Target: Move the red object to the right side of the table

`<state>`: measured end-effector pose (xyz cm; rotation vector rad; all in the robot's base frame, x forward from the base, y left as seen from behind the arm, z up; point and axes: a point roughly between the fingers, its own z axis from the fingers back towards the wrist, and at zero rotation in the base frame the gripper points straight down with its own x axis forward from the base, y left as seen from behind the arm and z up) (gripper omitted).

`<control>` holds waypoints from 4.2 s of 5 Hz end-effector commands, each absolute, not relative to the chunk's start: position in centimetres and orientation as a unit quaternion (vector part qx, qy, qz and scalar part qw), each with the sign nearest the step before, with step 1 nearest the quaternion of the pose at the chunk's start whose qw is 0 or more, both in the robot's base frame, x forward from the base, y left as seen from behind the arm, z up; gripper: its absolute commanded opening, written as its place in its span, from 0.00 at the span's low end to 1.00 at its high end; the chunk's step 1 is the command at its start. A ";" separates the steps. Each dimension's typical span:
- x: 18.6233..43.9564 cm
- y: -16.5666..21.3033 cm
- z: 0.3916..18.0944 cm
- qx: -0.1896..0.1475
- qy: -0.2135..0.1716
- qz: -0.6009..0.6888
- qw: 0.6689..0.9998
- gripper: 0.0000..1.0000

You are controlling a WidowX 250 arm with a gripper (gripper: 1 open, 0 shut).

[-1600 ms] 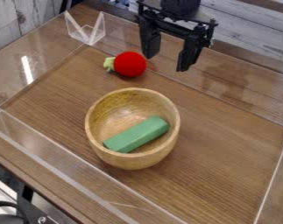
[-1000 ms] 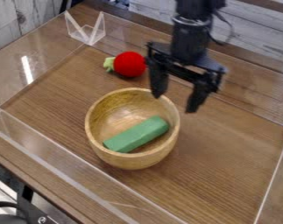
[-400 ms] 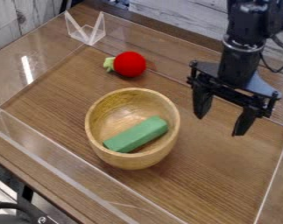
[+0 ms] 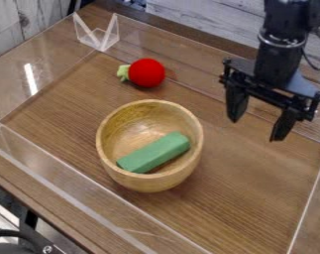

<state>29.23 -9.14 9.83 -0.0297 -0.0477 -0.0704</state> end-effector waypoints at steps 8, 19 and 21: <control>30.0 -9.1 8.8 -0.017 -0.043 0.044 0.998 1.00; 33.9 5.1 9.7 0.029 -0.013 -0.477 0.879 1.00; 35.3 8.2 10.6 0.050 -0.012 -0.503 0.863 1.00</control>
